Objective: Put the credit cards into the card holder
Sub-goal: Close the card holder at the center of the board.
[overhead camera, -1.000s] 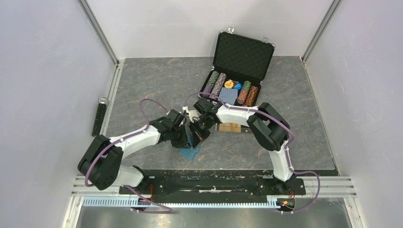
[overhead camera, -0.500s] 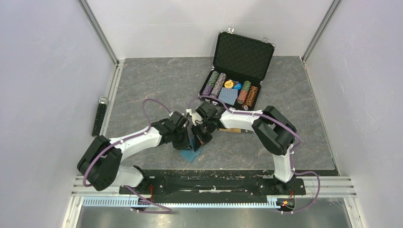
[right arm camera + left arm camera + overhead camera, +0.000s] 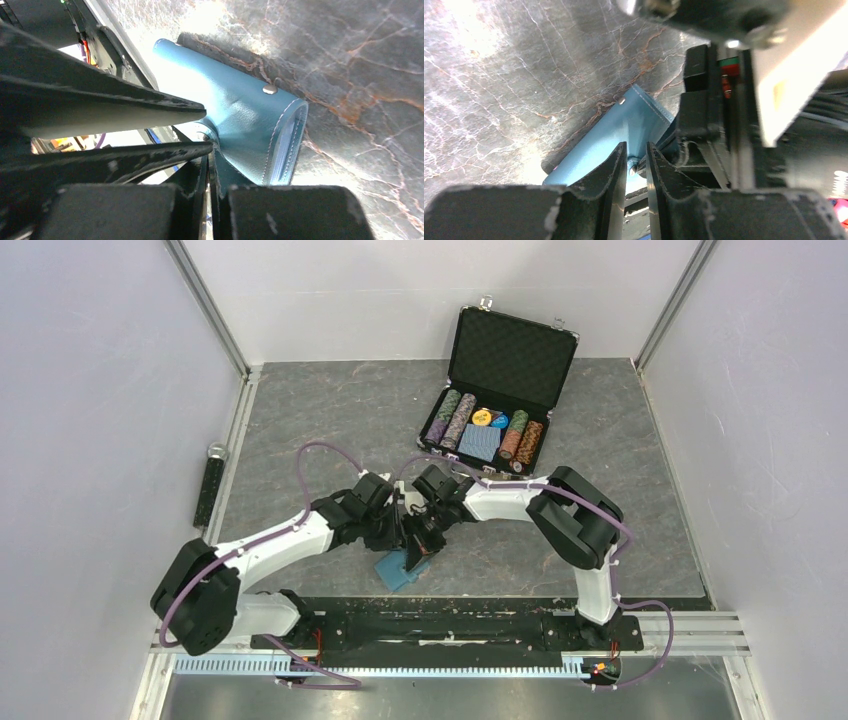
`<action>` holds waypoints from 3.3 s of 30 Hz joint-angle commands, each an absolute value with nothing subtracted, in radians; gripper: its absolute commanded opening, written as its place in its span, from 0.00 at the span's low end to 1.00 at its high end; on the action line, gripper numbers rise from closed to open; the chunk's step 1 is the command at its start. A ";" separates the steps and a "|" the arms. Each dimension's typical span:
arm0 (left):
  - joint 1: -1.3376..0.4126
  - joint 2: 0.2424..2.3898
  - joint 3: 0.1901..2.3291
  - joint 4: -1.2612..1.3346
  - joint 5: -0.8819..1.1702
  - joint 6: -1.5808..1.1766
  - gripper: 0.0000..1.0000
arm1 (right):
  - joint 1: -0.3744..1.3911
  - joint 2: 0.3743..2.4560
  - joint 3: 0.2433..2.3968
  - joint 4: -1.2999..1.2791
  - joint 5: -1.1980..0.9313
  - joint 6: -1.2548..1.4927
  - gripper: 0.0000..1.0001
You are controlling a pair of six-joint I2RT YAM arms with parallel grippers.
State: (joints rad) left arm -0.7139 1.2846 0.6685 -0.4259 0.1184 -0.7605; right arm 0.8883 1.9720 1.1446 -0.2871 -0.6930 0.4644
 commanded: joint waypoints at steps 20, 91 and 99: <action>-0.739 1.077 0.600 -0.406 0.113 -0.851 0.15 | 0.910 2.091 1.155 -0.416 -0.450 0.401 0.00; -0.757 1.349 0.466 -0.410 0.007 -0.992 0.02 | 0.891 2.109 1.103 -0.478 -0.309 0.346 0.00; -0.752 1.404 0.485 -0.407 0.014 -0.982 0.02 | 0.887 2.133 1.131 -0.481 -0.323 0.337 0.00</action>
State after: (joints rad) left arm -0.7475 1.2884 0.5606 -0.4232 0.1780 -0.9756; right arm 0.8810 2.0090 1.1973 -0.3832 -0.6815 0.4503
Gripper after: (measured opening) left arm 0.029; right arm 0.003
